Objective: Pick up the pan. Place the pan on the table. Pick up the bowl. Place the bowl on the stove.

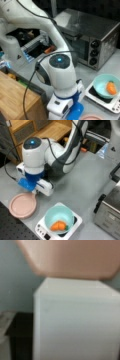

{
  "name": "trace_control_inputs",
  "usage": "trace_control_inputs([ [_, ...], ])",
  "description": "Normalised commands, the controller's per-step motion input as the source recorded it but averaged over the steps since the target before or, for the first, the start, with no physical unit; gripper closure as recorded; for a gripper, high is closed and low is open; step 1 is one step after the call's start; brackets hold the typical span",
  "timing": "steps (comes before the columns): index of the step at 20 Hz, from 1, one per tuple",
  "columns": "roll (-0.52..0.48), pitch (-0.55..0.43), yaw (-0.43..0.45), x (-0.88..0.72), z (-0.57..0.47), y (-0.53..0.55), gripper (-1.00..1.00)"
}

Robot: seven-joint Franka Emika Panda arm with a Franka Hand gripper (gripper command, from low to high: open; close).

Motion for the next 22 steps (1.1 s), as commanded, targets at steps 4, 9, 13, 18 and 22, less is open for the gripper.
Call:
trace_control_inputs([
  [4,-0.023,-0.093,-0.079,-0.05,-0.07,0.09,-1.0],
  [9,-0.036,-0.107,-0.093,-0.08,-0.09,0.11,-1.0],
  [13,-0.03,-0.114,-0.09,-0.1,-0.1,0.1,-1.0],
  [18,-0.033,-0.107,-0.087,-0.11,-0.06,0.08,-1.0],
  [22,-0.032,-0.098,-0.085,-0.1,-0.04,0.07,-1.0],
])
